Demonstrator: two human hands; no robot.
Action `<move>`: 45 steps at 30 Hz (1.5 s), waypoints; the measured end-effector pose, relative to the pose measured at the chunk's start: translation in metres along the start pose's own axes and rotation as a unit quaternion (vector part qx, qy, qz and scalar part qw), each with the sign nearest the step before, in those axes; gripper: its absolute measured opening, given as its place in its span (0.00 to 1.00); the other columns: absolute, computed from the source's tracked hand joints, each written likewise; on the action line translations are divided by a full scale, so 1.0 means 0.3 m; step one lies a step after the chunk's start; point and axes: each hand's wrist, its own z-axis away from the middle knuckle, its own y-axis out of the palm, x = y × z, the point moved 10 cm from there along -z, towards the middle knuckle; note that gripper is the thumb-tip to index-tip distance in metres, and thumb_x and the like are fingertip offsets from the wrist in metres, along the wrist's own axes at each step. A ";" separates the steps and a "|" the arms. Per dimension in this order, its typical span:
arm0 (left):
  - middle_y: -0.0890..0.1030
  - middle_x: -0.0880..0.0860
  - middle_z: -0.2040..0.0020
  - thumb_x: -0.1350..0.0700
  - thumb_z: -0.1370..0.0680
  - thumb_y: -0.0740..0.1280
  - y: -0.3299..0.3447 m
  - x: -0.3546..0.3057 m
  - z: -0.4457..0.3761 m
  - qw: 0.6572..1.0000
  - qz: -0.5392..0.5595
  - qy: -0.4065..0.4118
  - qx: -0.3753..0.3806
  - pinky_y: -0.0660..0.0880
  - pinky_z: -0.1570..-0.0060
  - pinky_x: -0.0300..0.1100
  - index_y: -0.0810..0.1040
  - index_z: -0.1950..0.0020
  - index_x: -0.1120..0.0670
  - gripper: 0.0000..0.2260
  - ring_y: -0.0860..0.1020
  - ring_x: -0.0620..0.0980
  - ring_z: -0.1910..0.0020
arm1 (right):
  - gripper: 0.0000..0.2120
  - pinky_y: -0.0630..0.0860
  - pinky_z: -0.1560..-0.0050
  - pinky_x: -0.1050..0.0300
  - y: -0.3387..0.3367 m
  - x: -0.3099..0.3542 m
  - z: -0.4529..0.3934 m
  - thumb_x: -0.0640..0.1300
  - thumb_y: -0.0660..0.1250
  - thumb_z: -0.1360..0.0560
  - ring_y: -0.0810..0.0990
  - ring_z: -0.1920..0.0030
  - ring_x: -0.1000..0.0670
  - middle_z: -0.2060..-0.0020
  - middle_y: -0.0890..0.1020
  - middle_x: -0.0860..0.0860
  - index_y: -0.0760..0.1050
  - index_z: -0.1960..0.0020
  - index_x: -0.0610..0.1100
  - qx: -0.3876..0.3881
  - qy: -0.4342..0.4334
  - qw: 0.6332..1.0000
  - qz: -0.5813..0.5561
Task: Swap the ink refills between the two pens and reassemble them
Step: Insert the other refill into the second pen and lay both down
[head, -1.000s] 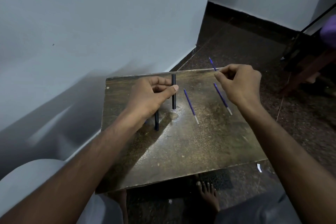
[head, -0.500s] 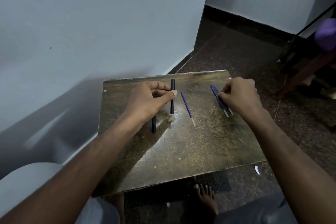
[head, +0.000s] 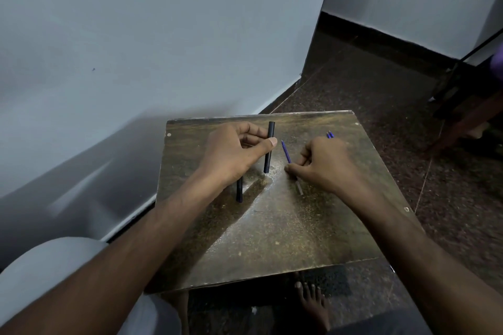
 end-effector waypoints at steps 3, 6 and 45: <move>0.89 0.41 0.58 0.44 0.24 0.80 -0.003 -0.008 -0.001 1.000 -0.014 0.011 -0.006 0.71 0.62 0.19 0.88 0.48 0.45 0.08 0.83 0.28 0.57 | 0.15 0.82 0.60 0.54 0.007 0.036 0.006 0.47 0.78 0.24 0.84 0.67 0.53 0.70 0.86 0.50 0.83 0.68 0.45 0.019 -0.009 1.000 0.019; 0.89 0.41 0.58 0.45 0.24 0.81 -0.006 -0.018 -0.001 0.999 -0.032 0.019 -0.011 0.72 0.62 0.19 0.88 0.49 0.45 0.08 0.83 0.28 0.57 | 0.14 0.75 0.69 0.49 0.037 0.080 0.021 0.41 0.69 0.23 0.81 0.67 0.44 0.68 0.82 0.43 0.78 0.67 0.38 0.040 -0.016 0.997 0.057; 0.87 0.41 0.62 0.49 0.23 0.80 0.017 -0.085 0.038 0.994 -0.069 0.073 0.031 0.73 0.66 0.24 0.88 0.49 0.46 0.05 0.84 0.34 0.64 | 0.03 0.86 0.50 0.54 -0.130 0.113 0.001 0.38 0.63 0.12 0.91 0.49 0.44 0.49 0.90 0.41 0.75 0.39 0.41 -0.088 -0.087 0.722 -0.681</move>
